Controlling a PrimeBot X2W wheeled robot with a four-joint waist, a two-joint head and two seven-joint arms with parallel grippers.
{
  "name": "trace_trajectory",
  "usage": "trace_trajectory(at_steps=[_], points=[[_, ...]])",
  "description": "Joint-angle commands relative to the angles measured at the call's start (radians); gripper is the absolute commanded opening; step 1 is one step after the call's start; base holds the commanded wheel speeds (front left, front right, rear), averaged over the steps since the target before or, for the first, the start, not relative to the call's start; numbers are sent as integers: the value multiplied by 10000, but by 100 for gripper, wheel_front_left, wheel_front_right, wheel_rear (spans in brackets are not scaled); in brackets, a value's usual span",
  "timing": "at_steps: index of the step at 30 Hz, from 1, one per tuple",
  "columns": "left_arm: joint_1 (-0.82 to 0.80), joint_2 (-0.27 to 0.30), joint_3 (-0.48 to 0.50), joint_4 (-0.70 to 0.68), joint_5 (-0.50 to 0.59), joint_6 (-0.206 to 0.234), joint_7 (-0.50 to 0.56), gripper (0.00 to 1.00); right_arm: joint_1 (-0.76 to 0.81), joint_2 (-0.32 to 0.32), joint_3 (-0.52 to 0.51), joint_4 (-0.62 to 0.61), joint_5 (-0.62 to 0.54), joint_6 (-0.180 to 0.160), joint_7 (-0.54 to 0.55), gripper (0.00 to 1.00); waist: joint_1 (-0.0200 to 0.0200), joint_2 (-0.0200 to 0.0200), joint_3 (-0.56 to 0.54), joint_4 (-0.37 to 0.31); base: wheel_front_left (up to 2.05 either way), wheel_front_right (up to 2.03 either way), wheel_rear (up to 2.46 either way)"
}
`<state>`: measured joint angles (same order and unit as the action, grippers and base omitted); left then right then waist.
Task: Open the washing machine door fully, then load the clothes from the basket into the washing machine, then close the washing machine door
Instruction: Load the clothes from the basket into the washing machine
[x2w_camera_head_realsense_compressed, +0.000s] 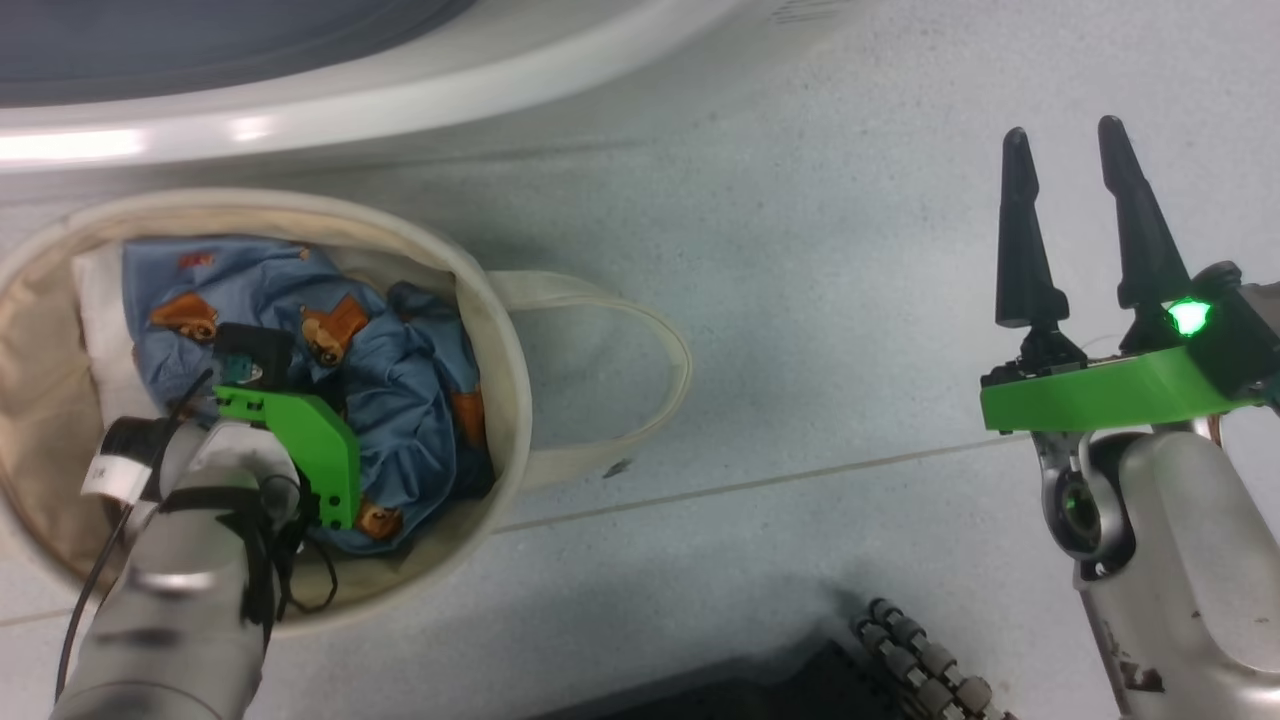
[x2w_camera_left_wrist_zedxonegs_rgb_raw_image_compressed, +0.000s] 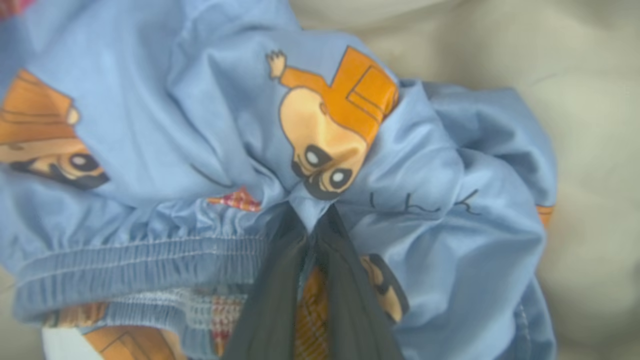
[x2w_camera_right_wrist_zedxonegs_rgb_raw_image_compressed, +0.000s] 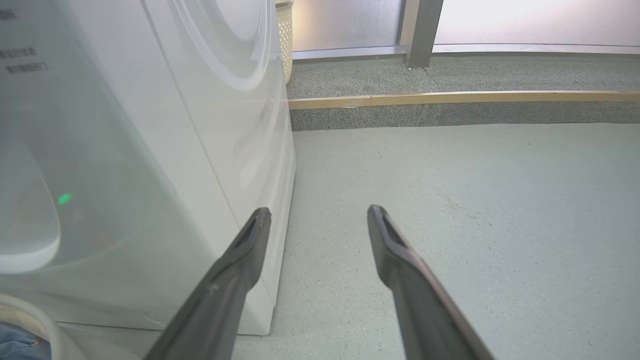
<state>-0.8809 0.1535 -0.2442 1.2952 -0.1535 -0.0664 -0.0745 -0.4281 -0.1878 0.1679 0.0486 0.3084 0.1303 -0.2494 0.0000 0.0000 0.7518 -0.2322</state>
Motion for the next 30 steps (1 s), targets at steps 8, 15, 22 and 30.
trace_trajectory(at_steps=[8,15,22,30], points=[[814,-52,573,-45,-670,-237,-1278,0,91,218,387,127,137,4,-124,100,0,0,-1252,398,0,0,0],[1575,-297,790,-328,-1156,-498,-1836,0,189,273,800,683,408,4,-124,100,0,0,-2758,897,0,0,0],[3165,-380,1370,-3120,-1537,-609,-1869,0,711,212,996,1167,685,4,-124,100,0,0,-4448,1592,0,0,0],[4618,-574,1858,-6079,-1594,-636,-1871,0,1359,31,1051,1436,876,4,-124,100,0,0,-5751,2150,0,0,0]])
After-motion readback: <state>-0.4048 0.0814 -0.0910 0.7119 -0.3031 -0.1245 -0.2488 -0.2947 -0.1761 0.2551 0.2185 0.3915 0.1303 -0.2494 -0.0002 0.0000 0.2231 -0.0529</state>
